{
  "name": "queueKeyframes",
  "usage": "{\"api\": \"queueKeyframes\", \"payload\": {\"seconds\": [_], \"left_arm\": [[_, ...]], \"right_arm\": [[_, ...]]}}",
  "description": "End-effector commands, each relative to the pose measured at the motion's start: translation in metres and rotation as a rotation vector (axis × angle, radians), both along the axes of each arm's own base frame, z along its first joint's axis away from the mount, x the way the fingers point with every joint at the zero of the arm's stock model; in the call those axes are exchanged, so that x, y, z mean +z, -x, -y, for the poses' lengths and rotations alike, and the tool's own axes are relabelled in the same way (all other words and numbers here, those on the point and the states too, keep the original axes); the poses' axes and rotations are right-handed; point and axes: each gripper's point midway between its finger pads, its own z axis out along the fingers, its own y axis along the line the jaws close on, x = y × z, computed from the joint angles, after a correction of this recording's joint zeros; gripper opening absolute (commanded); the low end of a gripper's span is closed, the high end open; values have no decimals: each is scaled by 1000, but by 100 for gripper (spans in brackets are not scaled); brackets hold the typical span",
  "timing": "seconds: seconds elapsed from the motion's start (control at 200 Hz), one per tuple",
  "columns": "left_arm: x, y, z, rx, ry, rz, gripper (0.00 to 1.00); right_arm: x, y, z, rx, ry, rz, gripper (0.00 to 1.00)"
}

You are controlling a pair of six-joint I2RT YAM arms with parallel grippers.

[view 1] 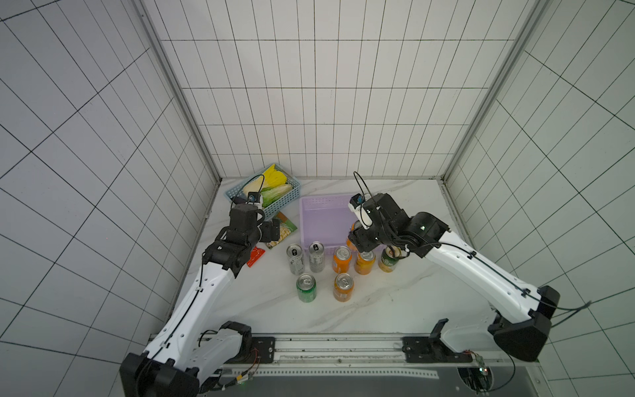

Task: Take out the drinks from the basket
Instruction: Place the drink at the center of the board.

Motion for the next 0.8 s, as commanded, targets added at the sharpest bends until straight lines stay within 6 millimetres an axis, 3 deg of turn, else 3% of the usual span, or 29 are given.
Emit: {"api": "queueKeyframes", "payload": {"seconds": [0.0,0.17,0.42,0.795], "left_arm": [[4,-2,0,-4,-2,23,98],[5,-2,-1,-3,-5,24,98],[5,-2,0,-8,-2,23,98],[3,-3,0,-5,-5,20,98]], "right_arm": [[18,16,4,-15,-74,24,60],[13,40,11,-5,-85,-6,60],[-3,59,25,-24,-58,-19,59],[-56,70,40,-82,-55,-76,59]]}}
